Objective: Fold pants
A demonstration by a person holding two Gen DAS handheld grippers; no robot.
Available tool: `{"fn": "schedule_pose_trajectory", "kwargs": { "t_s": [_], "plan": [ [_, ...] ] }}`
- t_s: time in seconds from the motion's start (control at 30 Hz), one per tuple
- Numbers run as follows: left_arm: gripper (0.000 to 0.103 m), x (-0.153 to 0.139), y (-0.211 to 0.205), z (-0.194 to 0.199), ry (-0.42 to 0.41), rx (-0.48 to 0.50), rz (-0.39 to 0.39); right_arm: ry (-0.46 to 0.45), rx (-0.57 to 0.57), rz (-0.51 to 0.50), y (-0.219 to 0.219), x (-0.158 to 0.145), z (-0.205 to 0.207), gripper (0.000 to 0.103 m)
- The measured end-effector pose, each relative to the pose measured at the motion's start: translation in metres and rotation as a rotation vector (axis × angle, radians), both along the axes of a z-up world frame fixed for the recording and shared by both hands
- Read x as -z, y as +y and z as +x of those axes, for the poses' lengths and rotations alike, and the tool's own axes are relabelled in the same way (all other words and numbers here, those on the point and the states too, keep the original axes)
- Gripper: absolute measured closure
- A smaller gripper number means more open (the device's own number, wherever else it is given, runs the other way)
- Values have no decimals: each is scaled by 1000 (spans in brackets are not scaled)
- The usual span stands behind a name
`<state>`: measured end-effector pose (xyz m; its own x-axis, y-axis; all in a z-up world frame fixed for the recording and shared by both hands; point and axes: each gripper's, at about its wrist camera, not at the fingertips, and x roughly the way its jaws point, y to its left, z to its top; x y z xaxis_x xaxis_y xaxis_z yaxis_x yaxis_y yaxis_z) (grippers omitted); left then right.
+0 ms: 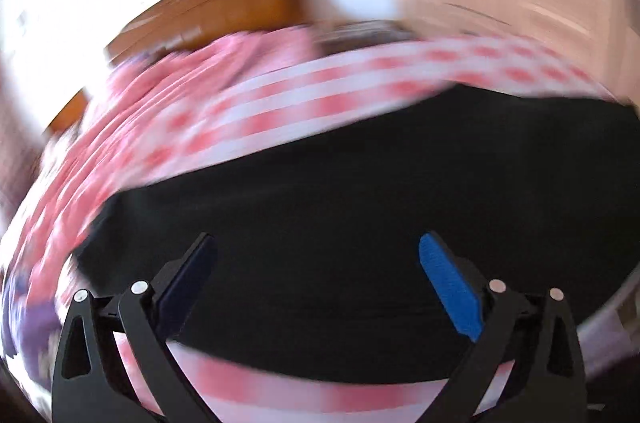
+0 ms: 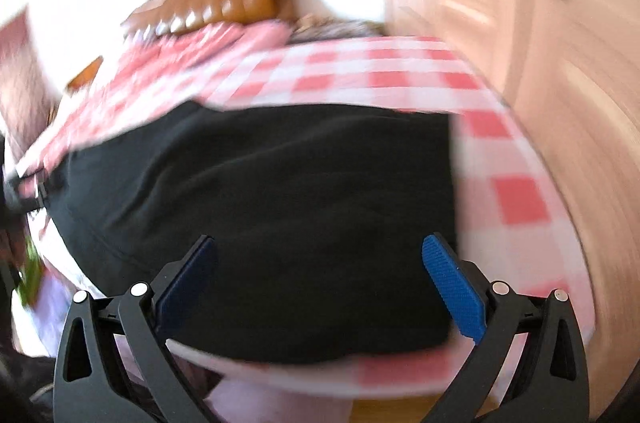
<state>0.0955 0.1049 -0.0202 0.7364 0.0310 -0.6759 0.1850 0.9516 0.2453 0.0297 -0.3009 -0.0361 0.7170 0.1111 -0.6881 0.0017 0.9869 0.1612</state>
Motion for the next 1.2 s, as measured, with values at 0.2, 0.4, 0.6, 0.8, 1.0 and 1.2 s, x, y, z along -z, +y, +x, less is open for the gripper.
{"fn": "schedule_pose_trajectory", "kwargs": {
  "t_s": [0.2, 0.4, 0.6, 0.8, 1.0, 1.2],
  "plan": [
    [2, 33, -119, -10, 9, 242, 78, 15, 109, 243, -52, 28, -40, 4],
    [2, 55, -167, -10, 12, 294, 125, 3, 86, 303, -45, 47, -23, 4],
    [2, 33, -187, -30, -83, 329, 100, 14, 100, 318, -52, 45, -27, 9],
    [2, 43, -202, -30, -46, 381, 97, -8, 78, 373, -52, 41, -48, 31],
    [2, 46, -216, -49, -85, 448, 116, -22, 76, 392, -47, 42, -35, 50],
    [2, 48, -232, -59, -97, 505, 111, -71, 76, 296, -45, 26, -35, 75]
  ]
}}
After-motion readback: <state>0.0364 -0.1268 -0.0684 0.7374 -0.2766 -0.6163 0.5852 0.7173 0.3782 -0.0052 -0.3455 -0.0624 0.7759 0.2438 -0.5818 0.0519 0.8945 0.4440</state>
